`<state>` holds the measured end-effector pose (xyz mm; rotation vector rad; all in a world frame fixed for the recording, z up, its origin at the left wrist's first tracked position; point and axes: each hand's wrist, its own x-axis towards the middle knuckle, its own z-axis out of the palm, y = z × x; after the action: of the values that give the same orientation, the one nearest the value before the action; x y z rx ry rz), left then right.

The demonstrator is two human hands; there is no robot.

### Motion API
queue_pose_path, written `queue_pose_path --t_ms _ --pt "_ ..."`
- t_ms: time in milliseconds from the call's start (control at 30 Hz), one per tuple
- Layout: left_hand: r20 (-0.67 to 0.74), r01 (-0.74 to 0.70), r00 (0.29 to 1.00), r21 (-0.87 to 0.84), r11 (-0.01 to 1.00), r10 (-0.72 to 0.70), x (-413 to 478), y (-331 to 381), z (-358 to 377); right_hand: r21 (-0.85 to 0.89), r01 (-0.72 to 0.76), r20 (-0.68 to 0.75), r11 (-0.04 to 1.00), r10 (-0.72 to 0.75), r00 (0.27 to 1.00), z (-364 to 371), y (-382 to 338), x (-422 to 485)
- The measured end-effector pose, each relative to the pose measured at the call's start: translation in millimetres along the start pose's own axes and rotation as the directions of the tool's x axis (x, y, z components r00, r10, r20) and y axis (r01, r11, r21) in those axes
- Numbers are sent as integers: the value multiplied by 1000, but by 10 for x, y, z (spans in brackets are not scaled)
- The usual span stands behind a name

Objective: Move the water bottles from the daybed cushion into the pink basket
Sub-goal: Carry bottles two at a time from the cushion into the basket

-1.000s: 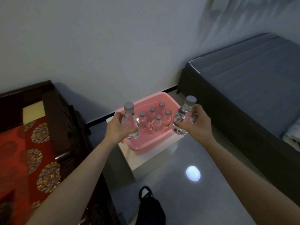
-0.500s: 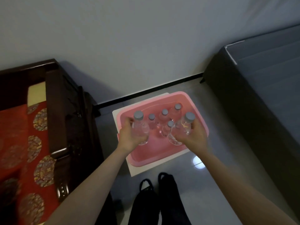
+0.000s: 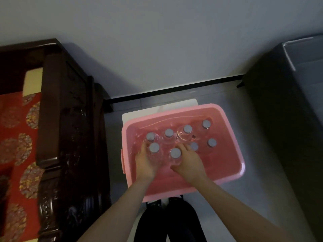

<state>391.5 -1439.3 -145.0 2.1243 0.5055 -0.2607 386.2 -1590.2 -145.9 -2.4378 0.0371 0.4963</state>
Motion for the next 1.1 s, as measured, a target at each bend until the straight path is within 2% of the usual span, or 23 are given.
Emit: queue_pose_path --t_ms 200,367,567,667,733,833,933,1033,1100 --pt "-40 90 995 88 992 -87 129 -292 247 5 -10 28 1000 10 1000 283 93 234" --pt "-26 68 997 89 994 -66 174 -392 286 39 -37 45 999 35 998 374 200 318" --pt "40 40 998 100 994 -44 168 -422 303 23 -4 111 1000 1 994 383 242 345" --pt "105 66 991 105 992 -77 158 -369 229 5 5 125 1000 -6 992 332 210 316" --pt "153 62 985 117 991 -80 154 -329 146 -41 10 93 999 -6 996 276 174 262" --pt "257 -52 966 193 980 0 135 -269 -6 -134 90 -16 987 -93 995 177 102 157" --pt "367 -254 923 359 898 115 131 -227 -118 -228 198 -19 953 -208 978 130 87 106" --pt "503 -454 852 572 683 146 141 -167 -198 -290 245 16 925 -252 968 101 63 146" --pt "530 -503 836 632 590 144 141 -128 -235 -319 273 14 907 -284 959 92 33 169"
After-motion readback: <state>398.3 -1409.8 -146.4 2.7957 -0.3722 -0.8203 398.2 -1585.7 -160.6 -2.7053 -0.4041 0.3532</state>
